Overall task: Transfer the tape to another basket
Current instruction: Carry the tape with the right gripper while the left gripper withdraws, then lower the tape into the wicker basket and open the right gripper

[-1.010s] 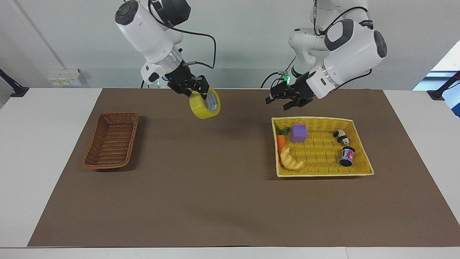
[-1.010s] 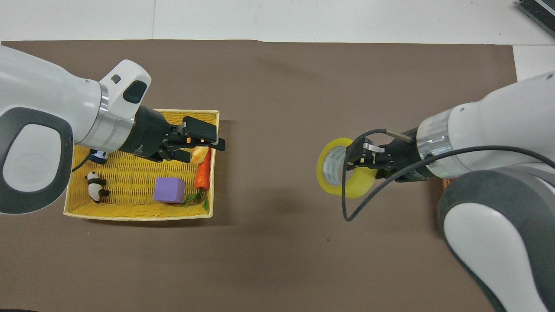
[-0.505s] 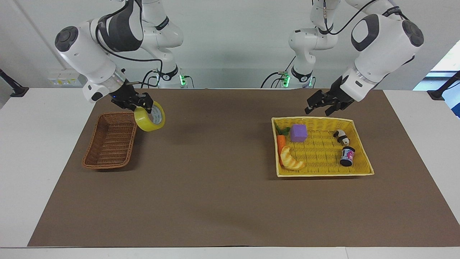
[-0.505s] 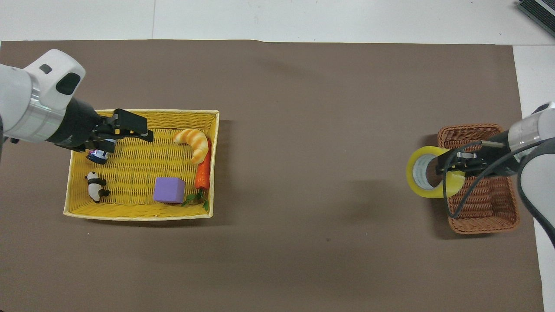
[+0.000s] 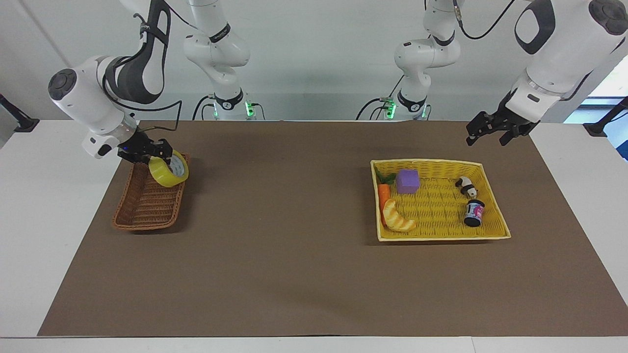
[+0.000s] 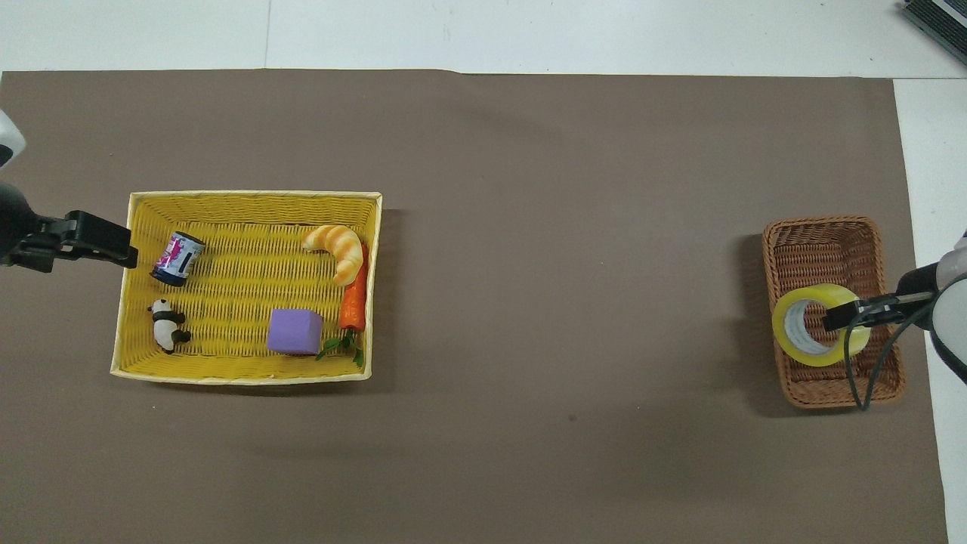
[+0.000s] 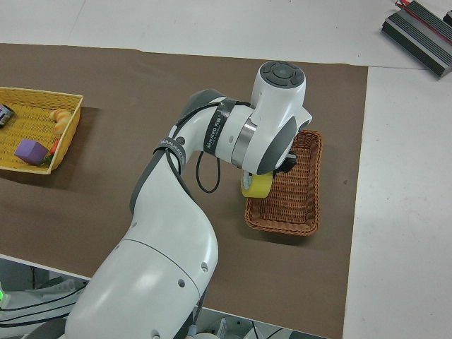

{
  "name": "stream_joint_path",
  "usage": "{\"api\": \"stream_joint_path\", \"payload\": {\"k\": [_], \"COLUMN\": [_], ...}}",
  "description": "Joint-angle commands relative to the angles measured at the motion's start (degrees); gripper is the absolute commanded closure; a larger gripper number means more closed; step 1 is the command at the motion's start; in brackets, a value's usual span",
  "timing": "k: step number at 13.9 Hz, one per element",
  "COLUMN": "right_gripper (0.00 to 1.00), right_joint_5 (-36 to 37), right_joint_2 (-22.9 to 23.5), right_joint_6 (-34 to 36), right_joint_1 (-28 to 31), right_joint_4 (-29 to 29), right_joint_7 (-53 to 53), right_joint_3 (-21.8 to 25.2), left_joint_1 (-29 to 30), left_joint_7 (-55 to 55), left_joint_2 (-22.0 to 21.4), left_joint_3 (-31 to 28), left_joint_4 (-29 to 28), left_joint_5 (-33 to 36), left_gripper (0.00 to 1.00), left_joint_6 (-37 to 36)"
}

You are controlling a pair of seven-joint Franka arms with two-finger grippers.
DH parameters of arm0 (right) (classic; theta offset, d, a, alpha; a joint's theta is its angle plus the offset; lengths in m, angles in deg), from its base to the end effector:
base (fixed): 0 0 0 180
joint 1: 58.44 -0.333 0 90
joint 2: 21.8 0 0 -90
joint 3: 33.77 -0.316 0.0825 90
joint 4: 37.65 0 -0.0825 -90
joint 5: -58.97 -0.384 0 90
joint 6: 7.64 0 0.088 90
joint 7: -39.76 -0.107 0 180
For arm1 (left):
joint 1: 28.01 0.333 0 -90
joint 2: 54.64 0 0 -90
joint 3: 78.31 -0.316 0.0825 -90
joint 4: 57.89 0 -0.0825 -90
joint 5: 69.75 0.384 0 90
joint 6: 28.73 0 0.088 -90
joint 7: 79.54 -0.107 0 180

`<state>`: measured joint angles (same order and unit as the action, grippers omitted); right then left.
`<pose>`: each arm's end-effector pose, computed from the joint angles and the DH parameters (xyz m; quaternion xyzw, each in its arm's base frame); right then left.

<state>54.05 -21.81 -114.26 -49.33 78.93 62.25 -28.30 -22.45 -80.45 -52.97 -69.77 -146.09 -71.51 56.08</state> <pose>0.5157 -0.1273 0.4307 -0.9940 -0.0529 0.0695 0.0654 0.5527 -0.0310 0.6157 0.9983 -0.0347 -0.0443 0.0167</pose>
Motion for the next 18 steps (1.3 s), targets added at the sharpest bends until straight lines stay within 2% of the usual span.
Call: {"api": "stream_joint_path", "payload": {"k": [1, 6, 10, 11, 12, 14, 18], "right_gripper": [1.0, 0.99, 0.78, 0.71, 0.51, 0.0, 0.0], "right_joint_5": [3.1, 3.2, 3.2, 3.2, 3.2, 3.1, 2.5], "right_joint_2": [-0.8, 2.6, 3.8, 3.8, 3.9, 4.8, 5.5], "right_joint_6": [-2.9, -5.0, -5.7, -6.0, -6.0, -6.1, -5.9], "right_joint_1": [0.0, 4.3, 4.9, 5.0, 5.0, 5.5, 5.7], "right_joint_4": [0.8, 0.9, 2.4, 2.4, 2.5, 2.6, 1.5], "right_joint_7": [1.8, 7.0, 6.5, 6.3, 6.2, 6.2, 6.3], "right_joint_3": [-0.5, -0.5, -0.6, -0.6, -0.5, -0.5, -0.6], "left_joint_1": [0.4, 0.4, 0.2, 0.4, 0.5, 0.5, 0.4], "left_joint_7": [-6.4, -5.7, -5.7, -5.8, -5.8, -5.9, -5.9], "left_joint_2": [-0.4, -0.9, -0.9, -0.9, -0.9, -0.9, -0.9], "left_joint_3": [0.3, 0.2, 0.2, 0.2, 0.1, 0.1, 0.2], "left_joint_4": [2.0, 1.7, 1.6, 1.6, 1.6, 1.7, 1.7], "left_joint_5": [3.2, 2.7, 2.5, 2.5, 2.5, 2.5, 2.5], "left_gripper": [0.0, 0.0, 0.0, 0.0, 0.0, 0.0, 0.0], "left_joint_6": [-2.6, -2.4, -2.4, -2.4, -2.4, -2.4, -2.4]}}
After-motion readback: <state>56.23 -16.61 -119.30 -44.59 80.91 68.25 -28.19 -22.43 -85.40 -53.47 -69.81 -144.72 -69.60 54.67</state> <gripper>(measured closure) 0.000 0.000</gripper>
